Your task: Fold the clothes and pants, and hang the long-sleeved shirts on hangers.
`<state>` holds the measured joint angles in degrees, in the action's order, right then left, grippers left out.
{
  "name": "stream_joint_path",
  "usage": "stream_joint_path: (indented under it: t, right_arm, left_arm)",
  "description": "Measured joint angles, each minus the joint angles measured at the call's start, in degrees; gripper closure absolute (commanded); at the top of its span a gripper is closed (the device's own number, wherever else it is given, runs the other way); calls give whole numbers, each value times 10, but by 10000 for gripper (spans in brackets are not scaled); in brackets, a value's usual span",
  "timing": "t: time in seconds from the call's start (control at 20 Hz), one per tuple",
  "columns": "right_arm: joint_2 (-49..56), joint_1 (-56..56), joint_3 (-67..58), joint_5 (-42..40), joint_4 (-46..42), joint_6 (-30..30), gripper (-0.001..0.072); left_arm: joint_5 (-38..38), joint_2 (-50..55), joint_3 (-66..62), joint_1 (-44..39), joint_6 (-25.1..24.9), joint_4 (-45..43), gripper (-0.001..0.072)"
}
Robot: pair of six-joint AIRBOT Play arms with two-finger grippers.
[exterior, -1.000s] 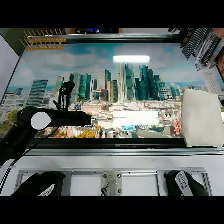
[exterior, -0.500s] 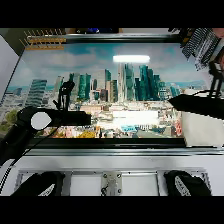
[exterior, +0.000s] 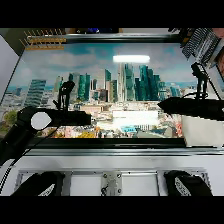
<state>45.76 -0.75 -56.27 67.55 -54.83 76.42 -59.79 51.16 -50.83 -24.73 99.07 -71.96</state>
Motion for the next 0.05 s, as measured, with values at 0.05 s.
stream_joint_path:
  t: [0.05]
  right_arm:
    - [0, 0, 0, 0, 0, 0, 684]
  left_arm:
    - [0, 0, 0, 0, 0, 0, 689]
